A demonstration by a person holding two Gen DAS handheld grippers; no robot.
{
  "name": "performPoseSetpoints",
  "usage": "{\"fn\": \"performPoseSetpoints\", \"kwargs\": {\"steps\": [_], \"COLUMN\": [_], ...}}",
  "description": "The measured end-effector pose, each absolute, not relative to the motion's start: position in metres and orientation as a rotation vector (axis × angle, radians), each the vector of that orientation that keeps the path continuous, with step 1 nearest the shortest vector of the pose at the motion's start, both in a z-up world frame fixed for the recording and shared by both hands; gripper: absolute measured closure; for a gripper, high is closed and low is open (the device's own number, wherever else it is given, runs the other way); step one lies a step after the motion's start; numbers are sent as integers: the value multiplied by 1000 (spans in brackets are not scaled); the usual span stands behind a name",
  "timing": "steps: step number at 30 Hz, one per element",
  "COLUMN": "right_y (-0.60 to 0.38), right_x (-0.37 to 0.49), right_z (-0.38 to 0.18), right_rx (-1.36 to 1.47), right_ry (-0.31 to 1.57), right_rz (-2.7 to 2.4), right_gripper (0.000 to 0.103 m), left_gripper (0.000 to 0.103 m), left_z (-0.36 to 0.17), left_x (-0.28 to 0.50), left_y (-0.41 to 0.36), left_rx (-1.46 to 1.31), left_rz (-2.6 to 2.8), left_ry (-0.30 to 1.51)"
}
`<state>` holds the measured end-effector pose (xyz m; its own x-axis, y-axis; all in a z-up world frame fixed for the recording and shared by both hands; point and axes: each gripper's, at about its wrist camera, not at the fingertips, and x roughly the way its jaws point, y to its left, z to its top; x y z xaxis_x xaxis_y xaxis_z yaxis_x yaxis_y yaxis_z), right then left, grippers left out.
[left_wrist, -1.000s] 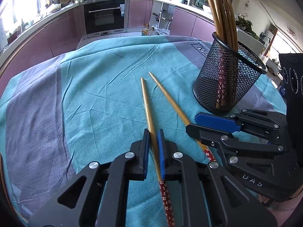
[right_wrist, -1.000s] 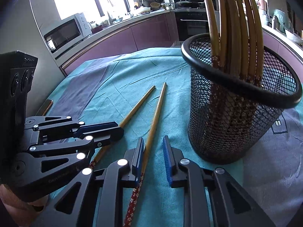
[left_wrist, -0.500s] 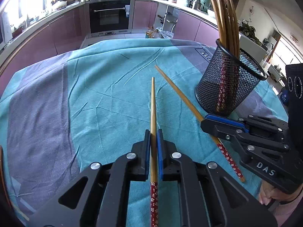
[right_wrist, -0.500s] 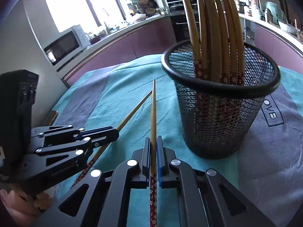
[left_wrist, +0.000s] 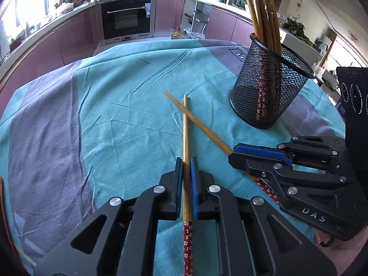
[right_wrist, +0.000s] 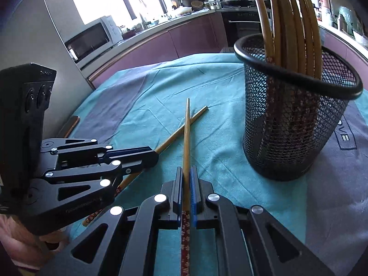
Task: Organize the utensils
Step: 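Lift the chopstick upright with the right tool while the left tool lifts its chopstick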
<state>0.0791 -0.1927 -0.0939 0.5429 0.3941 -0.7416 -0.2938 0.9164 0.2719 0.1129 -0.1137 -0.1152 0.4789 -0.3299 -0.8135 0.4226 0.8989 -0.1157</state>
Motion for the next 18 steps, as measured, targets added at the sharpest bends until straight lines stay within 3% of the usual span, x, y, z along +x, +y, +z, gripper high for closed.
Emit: {"fn": "performPoseSetpoints", "kwargs": {"steps": [18], "right_y": [-198], "right_x": [79], "right_z": [-88], "right_rx": [125], "right_ry": [875], "right_rz": [426], "right_gripper": [97], "left_gripper": [95], "left_z": [-109], "left_x": [119], "left_y": [-120], "left_rx": [119], "left_rz": [-449], "left_ry": [937]}}
